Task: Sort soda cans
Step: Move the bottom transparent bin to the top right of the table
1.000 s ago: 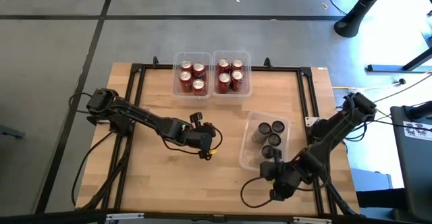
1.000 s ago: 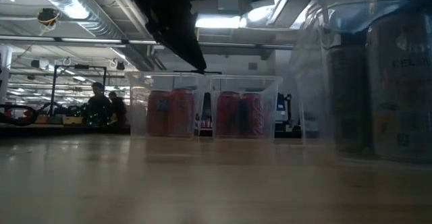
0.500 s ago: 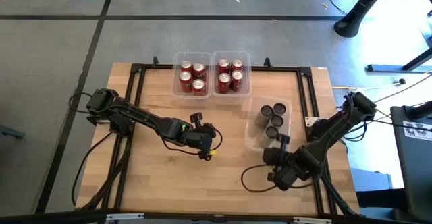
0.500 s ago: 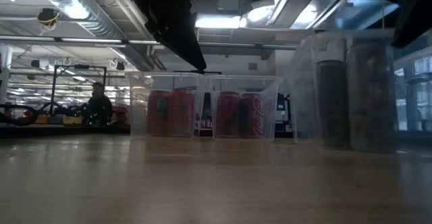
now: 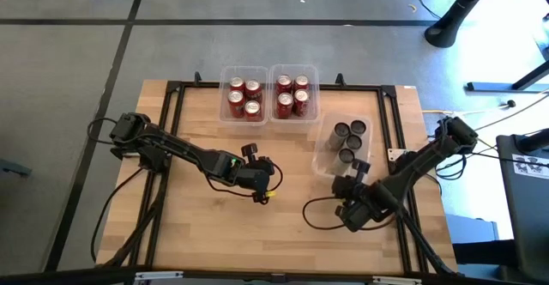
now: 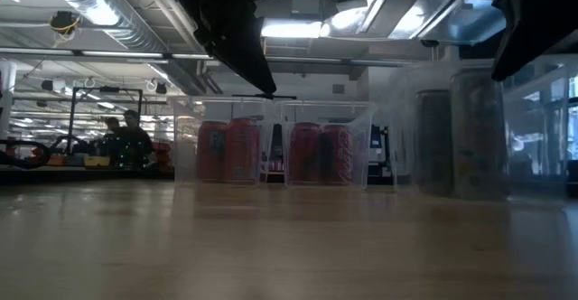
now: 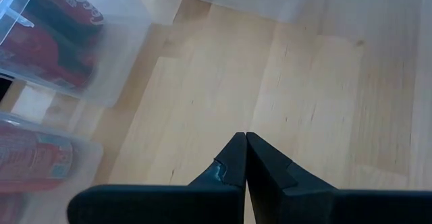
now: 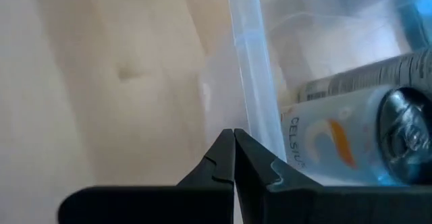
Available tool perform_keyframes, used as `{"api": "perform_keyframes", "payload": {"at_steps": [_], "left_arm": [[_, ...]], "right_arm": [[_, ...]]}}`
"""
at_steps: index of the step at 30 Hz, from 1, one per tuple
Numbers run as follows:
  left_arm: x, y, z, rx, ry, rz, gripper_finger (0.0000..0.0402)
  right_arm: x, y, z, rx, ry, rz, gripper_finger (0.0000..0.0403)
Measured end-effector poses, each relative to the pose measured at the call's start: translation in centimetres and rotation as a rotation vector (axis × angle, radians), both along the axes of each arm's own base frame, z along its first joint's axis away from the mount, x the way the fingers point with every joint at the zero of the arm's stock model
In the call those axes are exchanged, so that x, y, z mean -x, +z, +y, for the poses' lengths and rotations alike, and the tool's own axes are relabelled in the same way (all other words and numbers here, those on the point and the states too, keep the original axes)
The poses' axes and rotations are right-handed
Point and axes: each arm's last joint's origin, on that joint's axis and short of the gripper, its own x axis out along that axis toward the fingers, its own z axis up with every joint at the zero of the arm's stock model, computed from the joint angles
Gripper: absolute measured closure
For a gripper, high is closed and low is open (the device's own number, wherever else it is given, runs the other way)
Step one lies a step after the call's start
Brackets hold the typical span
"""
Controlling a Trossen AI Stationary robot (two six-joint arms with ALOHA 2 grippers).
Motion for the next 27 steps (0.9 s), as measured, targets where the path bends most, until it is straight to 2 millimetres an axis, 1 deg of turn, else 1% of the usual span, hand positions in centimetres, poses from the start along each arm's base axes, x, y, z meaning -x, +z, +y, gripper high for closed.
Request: {"api": "perform_keyframes", "payload": {"at_steps": [4,7,14,22,27], "left_arm": [[0.0,0.0,0.0,0.000,0.000,-0.001,0.0401],[0.0,0.0,0.0,0.001,0.000,-0.004,0.0401],[-0.1,0.1,0.0,0.003,0.002,-0.010,0.0402],[-0.3,0.2,0.0,0.007,-0.005,-0.037,0.0402],[-0.4,0.3,-0.1,0.004,-0.012,-0.046,0.0402]], "right_arm": [[0.7,-1.5,-0.9,0.031,-0.014,0.086,0.0402],[1.5,-2.2,-1.7,0.084,-0.031,0.169,0.0402],[2.8,-2.8,-4.1,0.257,-0.078,0.331,0.0402],[2.5,-4.1,-7.6,0.367,-0.144,0.394,0.0402],[1.8,-4.6,-9.9,0.411,-0.180,0.408,0.0402]]}}
